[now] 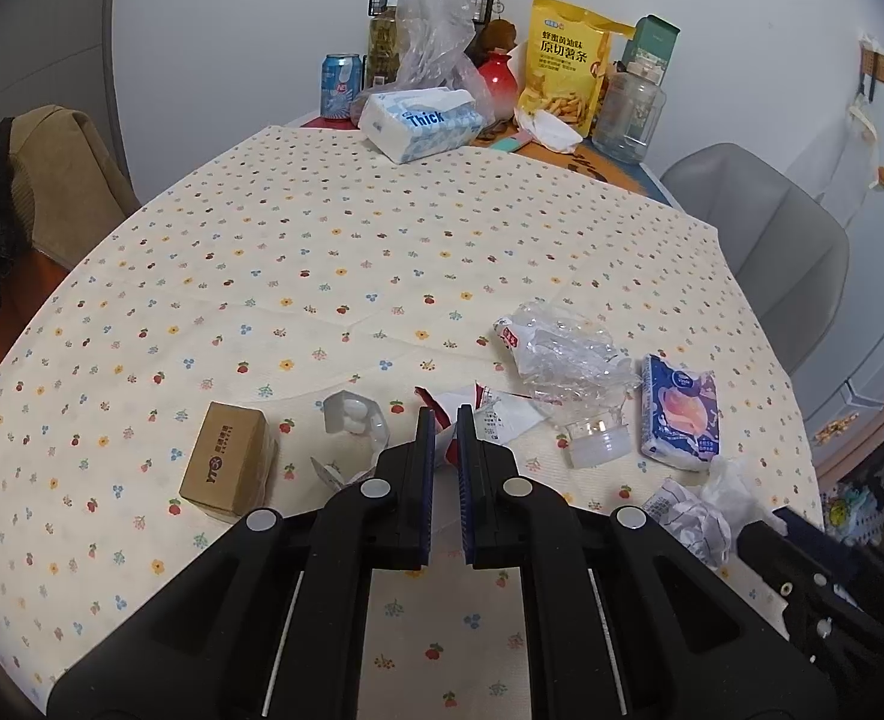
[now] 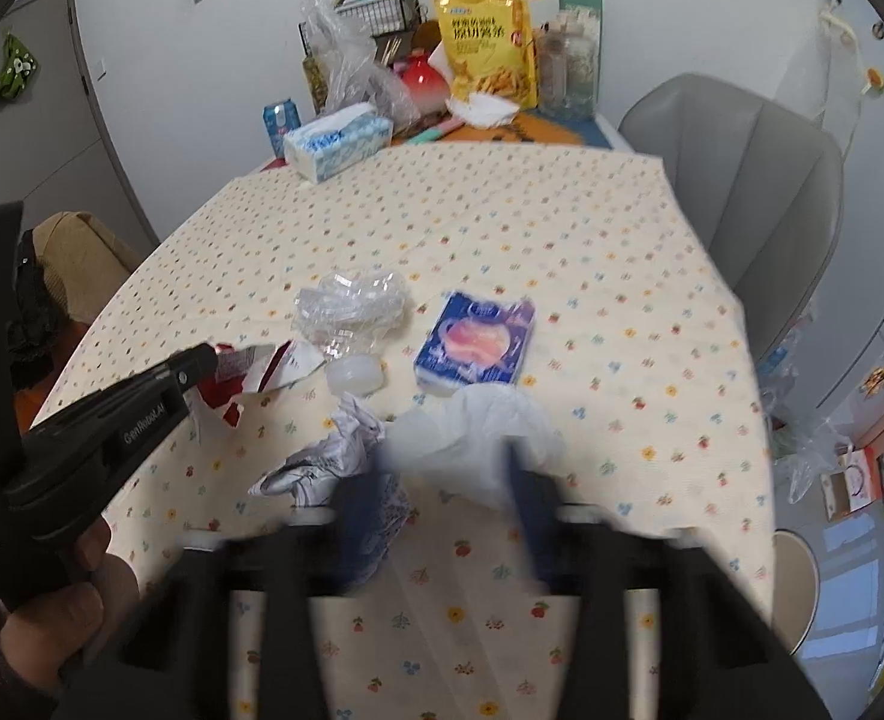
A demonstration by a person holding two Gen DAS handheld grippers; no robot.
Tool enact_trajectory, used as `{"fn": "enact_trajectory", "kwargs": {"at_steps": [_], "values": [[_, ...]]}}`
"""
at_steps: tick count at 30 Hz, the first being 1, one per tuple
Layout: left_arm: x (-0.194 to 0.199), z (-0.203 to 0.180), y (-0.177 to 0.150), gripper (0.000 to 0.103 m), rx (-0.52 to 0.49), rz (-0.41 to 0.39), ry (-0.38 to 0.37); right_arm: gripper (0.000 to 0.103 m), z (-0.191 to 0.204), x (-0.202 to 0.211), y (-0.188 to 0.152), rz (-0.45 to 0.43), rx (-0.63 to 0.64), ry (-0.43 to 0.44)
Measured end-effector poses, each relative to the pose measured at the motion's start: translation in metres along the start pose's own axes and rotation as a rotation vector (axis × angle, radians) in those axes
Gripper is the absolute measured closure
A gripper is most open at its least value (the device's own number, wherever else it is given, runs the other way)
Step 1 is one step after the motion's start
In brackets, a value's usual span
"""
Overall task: Collect trash
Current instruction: 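Grasp the crumpled white tissue with the right tool, then carry the held paper and tissue in both tools over the trash bin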
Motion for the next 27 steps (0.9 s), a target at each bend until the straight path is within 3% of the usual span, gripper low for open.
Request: {"fn": "enact_trajectory", "kwargs": {"at_steps": [2,5,18,27], "values": [[0.002,-0.003,0.001,0.095,-0.006,-0.005,0.002,0.095,-0.001,0.004,-0.001,-0.005,0.001,0.006],[0.007,-0.012,0.002,0.095,-0.022,-0.018,0.002,0.097,-0.005,0.012,0.000,-0.021,-0.002,0.010],[0.047,-0.027,0.012,0.096,-0.032,-0.094,-0.020,0.098,-0.030,0.058,0.006,-0.116,-0.046,-0.023],[0.075,-0.061,0.013,0.096,-0.081,-0.136,-0.057,0.098,-0.050,0.092,0.000,-0.167,-0.073,-0.045]]}}
Point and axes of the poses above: each gripper's, at about its wrist camera, not at the fingertips, and x roughly against the way its jaws point, z to its left, y to its top, the point moved 4 cm from there along -x, roughly the way its jaws point, and after that the axes turned 7 degrees about -z, right-handed, at the moved point
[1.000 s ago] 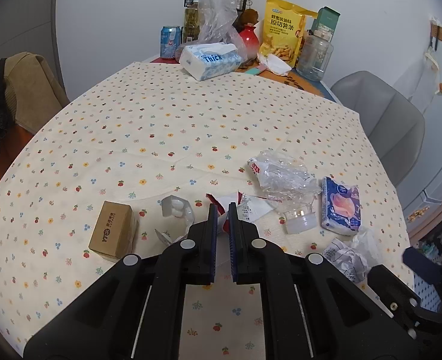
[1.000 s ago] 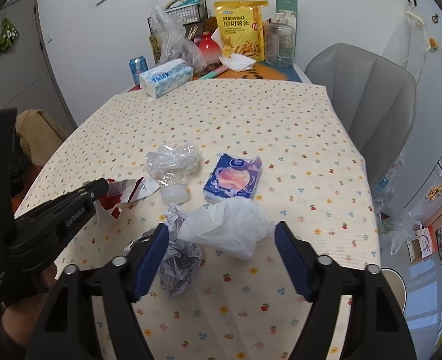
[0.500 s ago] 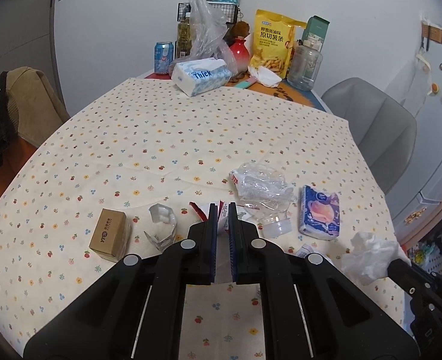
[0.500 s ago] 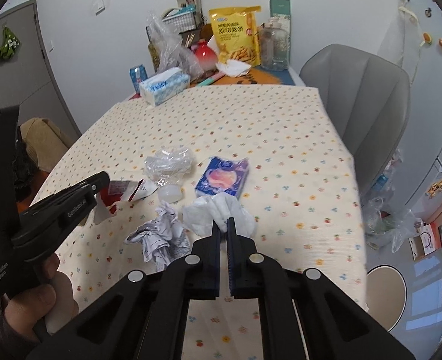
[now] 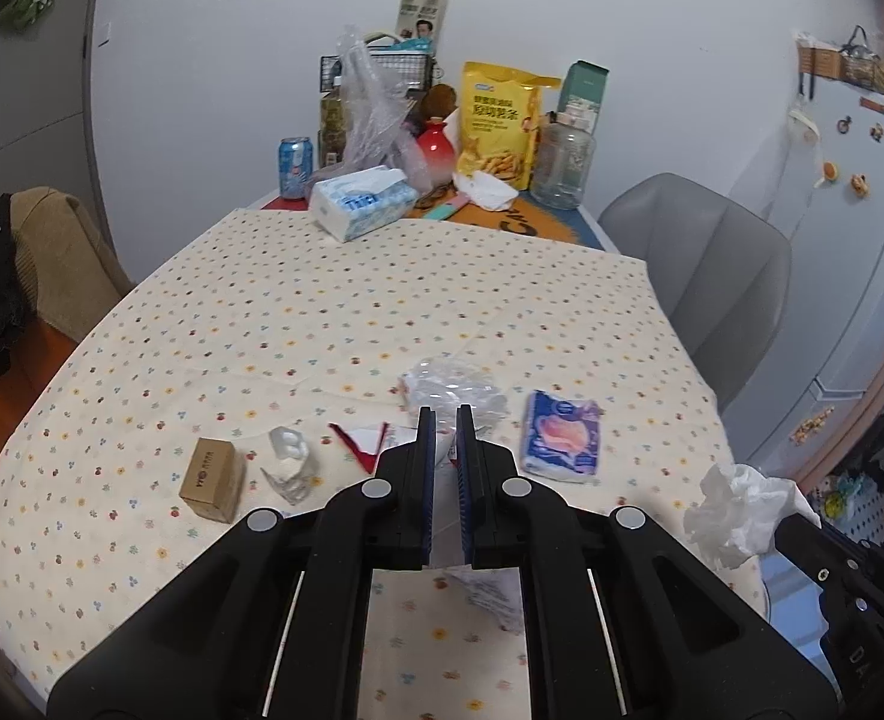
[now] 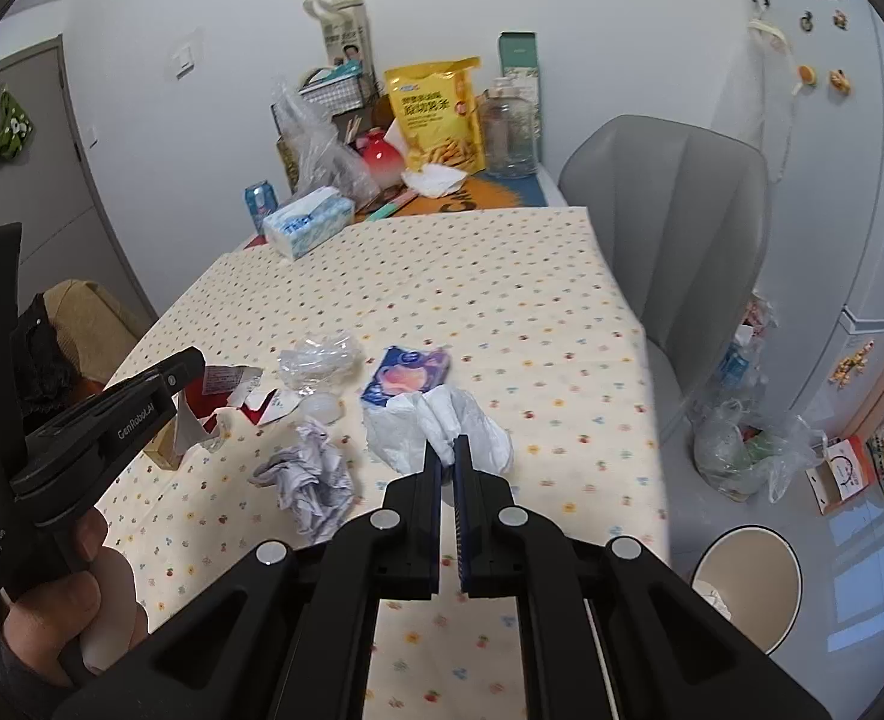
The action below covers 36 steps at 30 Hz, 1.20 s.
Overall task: Collect trash
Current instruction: 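Carry the held paper and tissue in both tools over the trash bin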
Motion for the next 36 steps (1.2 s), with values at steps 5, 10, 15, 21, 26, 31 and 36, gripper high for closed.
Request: {"fn": "enact_trajectory", "kwargs": {"at_steps": [5,10,15,21,26,31,36], "values": [[0.009,-0.031,0.003,0.096,-0.035,-0.014,-0.038,0.098,-0.021,0.019,0.003,-0.032,-0.024,-0.028],[0.015,-0.068,0.004,0.096,-0.065,-0.024,-0.088,0.098,-0.046,0.034,0.005,-0.051,-0.049,-0.066],[0.016,-0.109,0.002,0.096,-0.091,-0.014,-0.151,0.098,-0.080,0.051,0.005,-0.066,-0.074,-0.122],[0.017,-0.167,-0.004,0.096,-0.147,-0.005,-0.233,0.098,-0.128,0.071,0.002,-0.082,-0.127,-0.208],[0.017,-0.215,-0.015,0.096,-0.200,0.012,-0.290,0.098,-0.169,0.084,-0.005,-0.087,-0.178,-0.262],[0.016,-0.262,-0.028,0.096,-0.256,0.034,-0.338,0.098,-0.206,0.090,-0.014,-0.081,-0.230,-0.301],[0.011,-0.304,-0.041,0.096,-0.308,0.058,-0.373,0.098,-0.246,0.093,-0.023,-0.072,-0.286,-0.341]]}}
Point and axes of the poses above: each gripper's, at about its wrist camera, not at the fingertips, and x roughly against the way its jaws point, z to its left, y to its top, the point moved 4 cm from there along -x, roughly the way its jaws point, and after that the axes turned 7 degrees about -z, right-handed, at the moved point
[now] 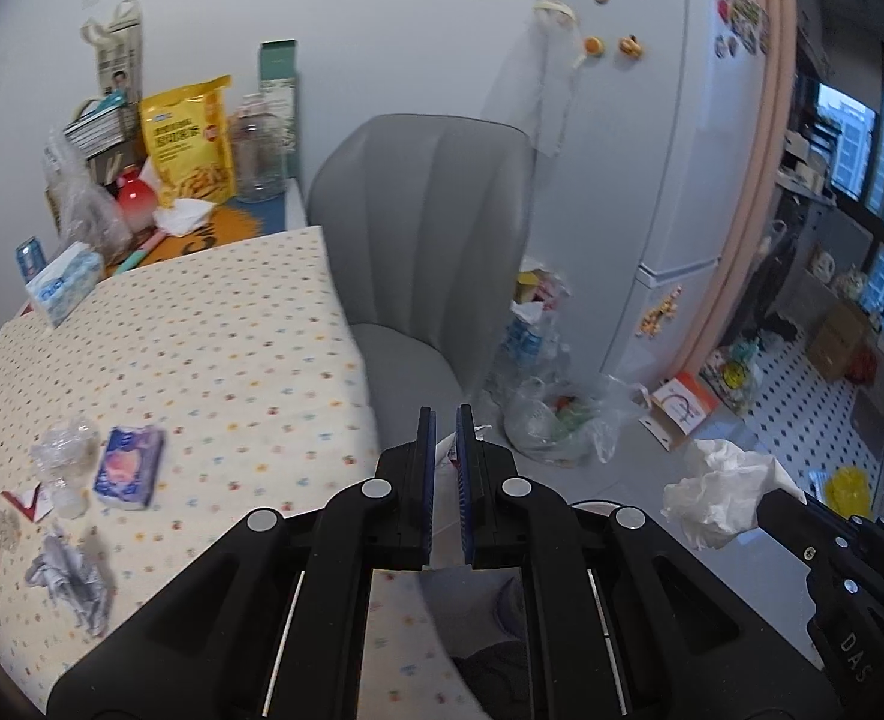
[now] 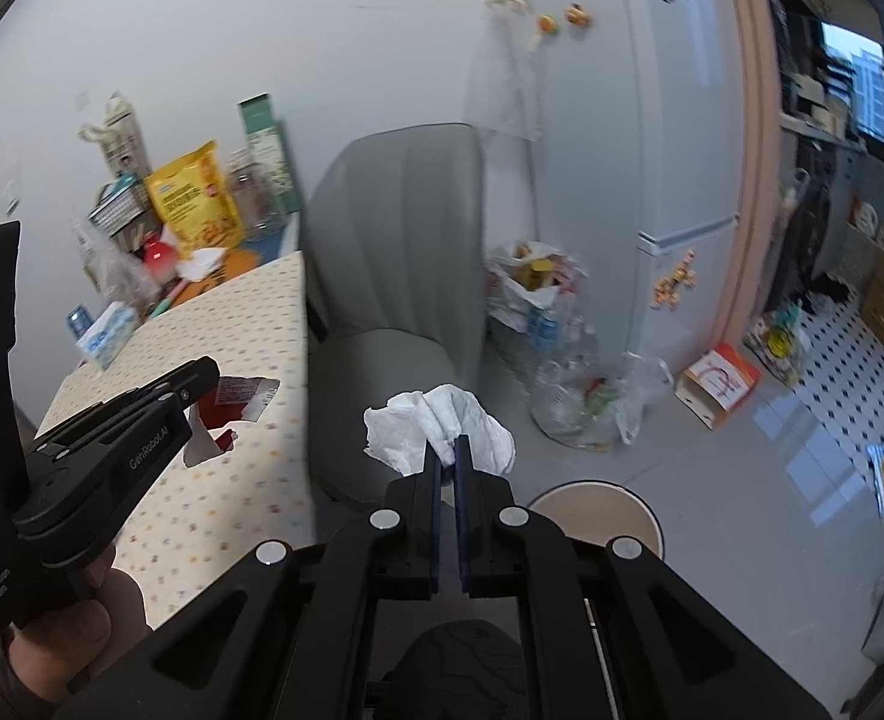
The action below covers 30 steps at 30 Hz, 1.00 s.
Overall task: Collect trash
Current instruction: 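Carry the held paper and tissue in both tools over the trash bin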
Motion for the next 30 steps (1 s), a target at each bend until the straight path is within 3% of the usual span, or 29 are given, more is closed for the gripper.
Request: {"fn": "enact_trajectory", "kwargs": {"at_steps": [17,30], "values": [[-0.092,-0.117,-0.021,0.096,-0.131,0.146,-0.108,0.098,-0.115,-0.064,-0.016,0.107,-0.144,-0.094],[-0.143,-0.154,-0.045,0.096,-0.180,0.235,-0.133,0.095,-0.161,-0.120,-0.038,0.178,-0.220,-0.109]]}}
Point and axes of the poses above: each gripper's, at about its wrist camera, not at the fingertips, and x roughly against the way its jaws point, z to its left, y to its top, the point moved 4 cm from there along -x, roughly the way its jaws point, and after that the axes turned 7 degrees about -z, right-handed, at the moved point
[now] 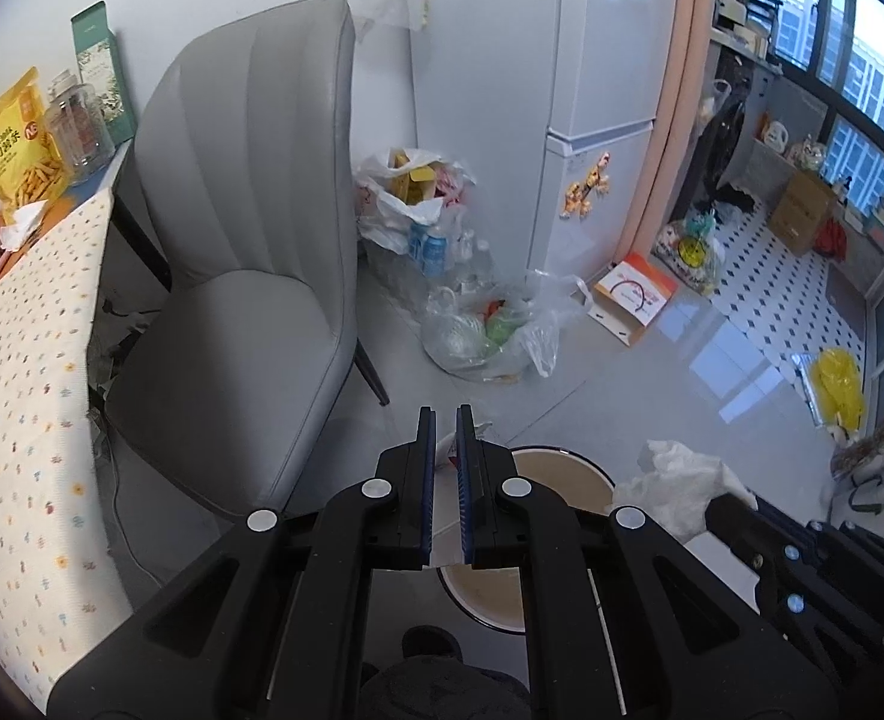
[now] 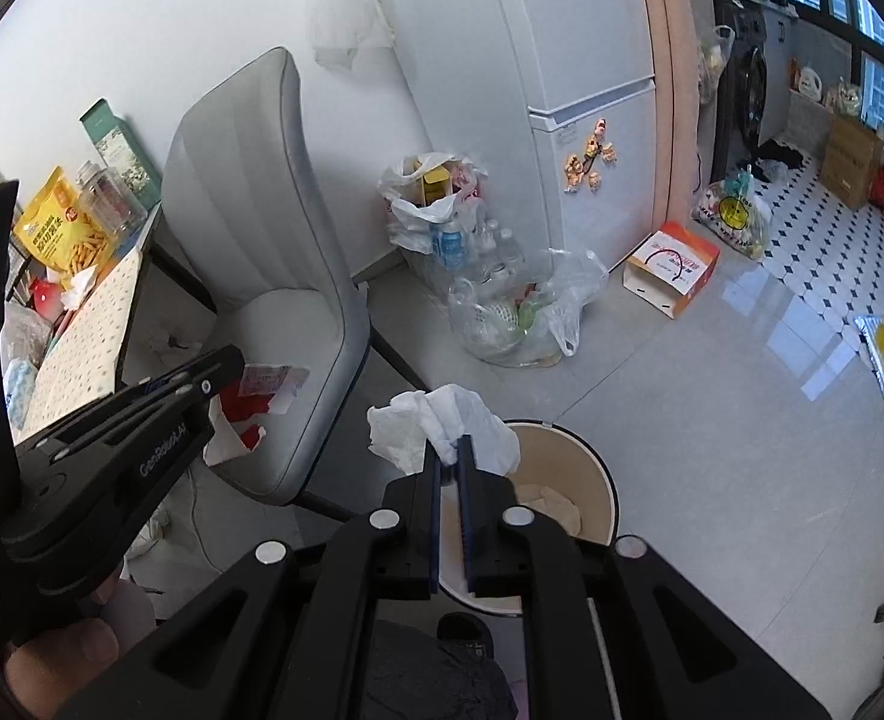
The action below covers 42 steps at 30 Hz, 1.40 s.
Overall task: Collect trash
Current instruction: 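Carry the held paper and tissue in both tools over the trash bin, then open the right tool to drop the tissue while the left tool releases its paper into the bin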
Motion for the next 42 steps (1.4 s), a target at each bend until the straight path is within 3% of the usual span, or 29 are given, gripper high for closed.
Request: {"fn": "enact_trajectory", "kwargs": {"at_steps": [1,2,3,4,10,19,28,30,32,34,39,42], "values": [[-0.002,-0.002,0.000,0.096,-0.002,0.004,0.000,0.094,-0.002,-0.003,0.001,-0.001,-0.004,0.000],[-0.004,-0.003,-0.001,0.096,-0.006,0.007,0.000,0.084,-0.004,-0.006,0.002,0.000,-0.010,0.001],[-0.006,-0.004,0.000,0.096,-0.007,0.009,0.000,0.071,-0.007,-0.007,0.003,-0.004,-0.017,-0.001],[-0.007,-0.005,0.000,0.096,-0.008,0.011,0.001,0.051,-0.009,-0.006,0.004,-0.014,-0.020,-0.008],[-0.015,-0.016,-0.003,0.096,-0.025,0.025,-0.005,0.052,-0.031,0.005,0.005,-0.042,-0.030,-0.089],[-0.019,-0.068,-0.013,0.096,-0.102,0.044,-0.081,0.051,-0.084,0.036,0.001,-0.067,-0.107,-0.190],[-0.018,-0.093,-0.018,0.094,-0.107,0.072,-0.129,0.047,-0.125,0.053,-0.009,-0.083,-0.165,-0.249],[-0.016,-0.093,-0.019,0.087,-0.108,0.075,-0.125,0.045,-0.127,0.057,-0.010,-0.092,-0.168,-0.251],[-0.012,-0.089,-0.017,0.050,-0.085,0.064,-0.114,0.044,-0.128,0.059,-0.009,-0.097,-0.169,-0.247],[-0.006,-0.084,-0.013,0.034,-0.066,0.036,-0.122,0.043,-0.128,0.061,-0.009,-0.099,-0.170,-0.243],[0.011,-0.069,-0.003,0.018,-0.069,-0.016,-0.056,0.039,-0.122,0.065,-0.009,-0.106,-0.165,-0.221],[0.024,-0.053,0.002,0.012,-0.052,-0.043,-0.015,0.027,-0.113,0.069,-0.007,-0.114,-0.154,-0.214]]}}
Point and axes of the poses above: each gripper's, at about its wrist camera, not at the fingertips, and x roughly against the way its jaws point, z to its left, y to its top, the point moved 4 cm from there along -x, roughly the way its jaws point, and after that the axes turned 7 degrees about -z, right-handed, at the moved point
